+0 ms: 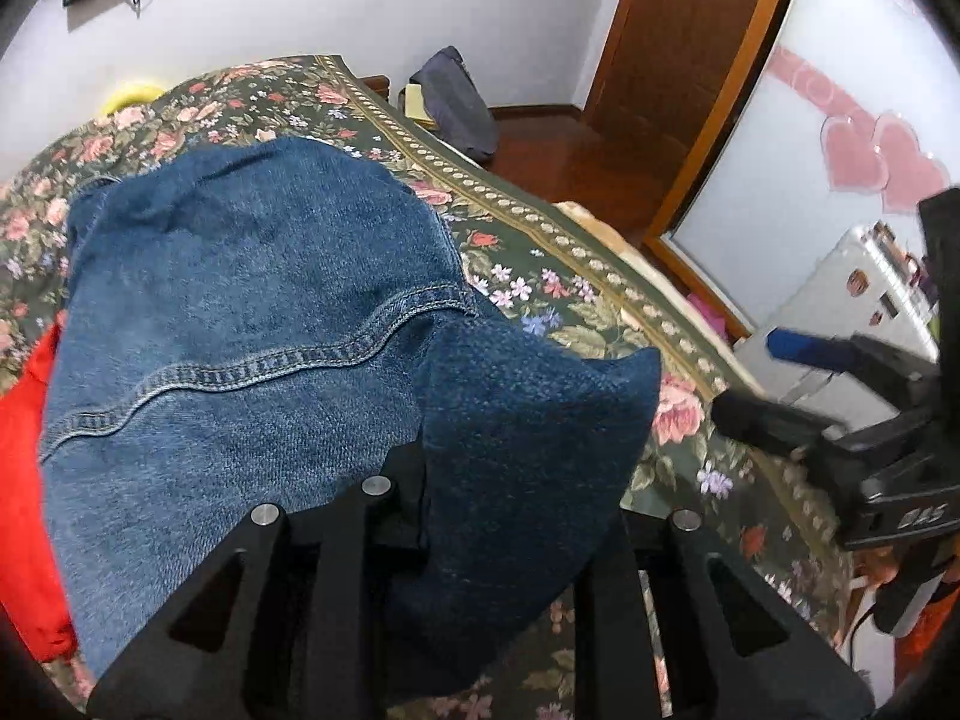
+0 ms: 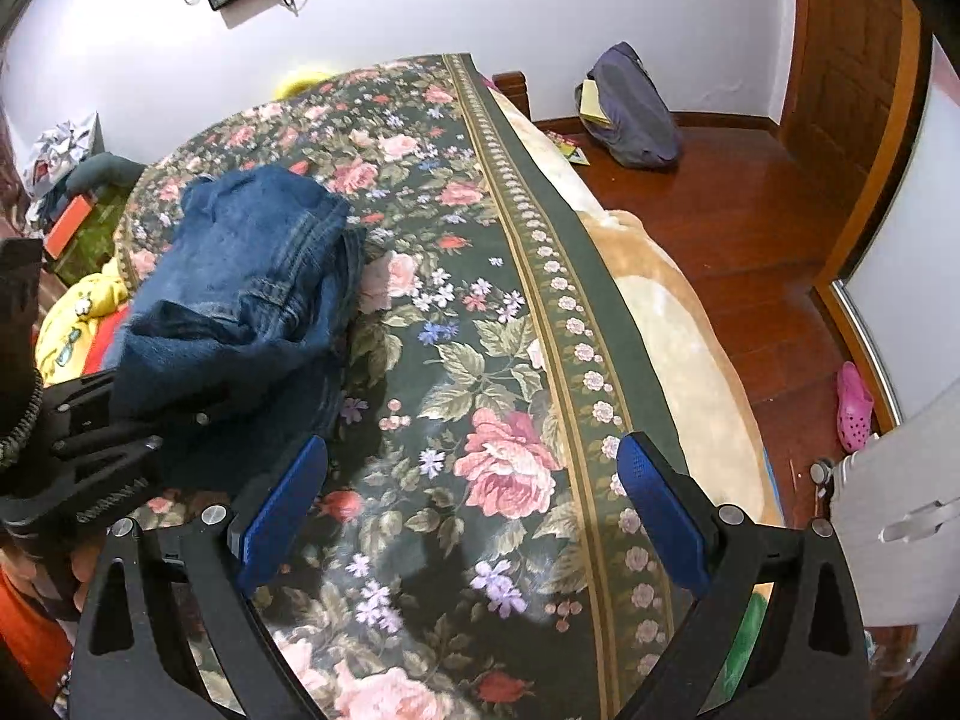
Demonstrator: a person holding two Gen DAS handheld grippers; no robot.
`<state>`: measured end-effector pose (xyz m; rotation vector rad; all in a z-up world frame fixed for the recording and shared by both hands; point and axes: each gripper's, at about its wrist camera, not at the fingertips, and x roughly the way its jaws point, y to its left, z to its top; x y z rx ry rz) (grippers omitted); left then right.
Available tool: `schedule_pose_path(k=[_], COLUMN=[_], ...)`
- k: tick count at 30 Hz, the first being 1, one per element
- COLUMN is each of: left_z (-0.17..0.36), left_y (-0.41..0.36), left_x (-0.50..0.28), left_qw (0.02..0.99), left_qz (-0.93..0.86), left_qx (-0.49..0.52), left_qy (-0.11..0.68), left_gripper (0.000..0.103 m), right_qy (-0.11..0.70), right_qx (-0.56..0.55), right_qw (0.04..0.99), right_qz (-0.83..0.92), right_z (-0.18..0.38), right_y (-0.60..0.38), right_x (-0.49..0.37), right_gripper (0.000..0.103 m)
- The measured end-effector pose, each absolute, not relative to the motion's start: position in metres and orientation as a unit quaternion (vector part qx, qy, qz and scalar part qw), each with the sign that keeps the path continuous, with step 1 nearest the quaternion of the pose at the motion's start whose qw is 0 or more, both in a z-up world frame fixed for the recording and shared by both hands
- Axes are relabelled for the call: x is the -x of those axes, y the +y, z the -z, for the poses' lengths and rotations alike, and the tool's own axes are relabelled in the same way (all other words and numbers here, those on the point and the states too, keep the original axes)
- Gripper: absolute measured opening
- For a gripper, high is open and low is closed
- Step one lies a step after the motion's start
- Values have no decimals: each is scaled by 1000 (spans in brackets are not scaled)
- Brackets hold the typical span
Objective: Fold large clothes
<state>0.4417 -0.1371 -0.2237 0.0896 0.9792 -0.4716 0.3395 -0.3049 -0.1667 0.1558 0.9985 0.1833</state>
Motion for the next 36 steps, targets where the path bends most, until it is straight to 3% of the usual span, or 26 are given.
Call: schedule_pose_path(k=[6, 10, 11, 16, 21, 26, 36], left_z=[214, 206, 202, 185, 147, 124, 200], left_y=[-130, -132, -134, -138, -92, -33, 32], left_x=[-424, -412, -411, -411, -396, -387, -385], left_qw=[860, 852, 854, 855, 879, 905, 880], left_qz=[211, 240, 244, 226, 207, 148, 60], left_qx=[-61, -39, -34, -34, 0, 8, -12], left_qy=[460, 463, 459, 466, 429, 399, 471], left_gripper=[27, 57, 59, 60, 64, 85, 86], right_qy=[449, 425, 417, 407, 404, 405, 465], right_qx=[-71, -69, -67, -58, -54, -51, -12], right_qw=[885, 896, 899, 904, 903, 897, 867], right_qz=[-101, -111, -113, -117, -135, -168, -179], right_z=[140, 123, 118, 109, 107, 107, 169], right_y=[-305, -303, -302, -294, -280, -250, -202], right_x=[-328, -320, -318, -314, -316, -323, -348], right_gripper=[97, 97, 97, 97, 97, 97, 97])
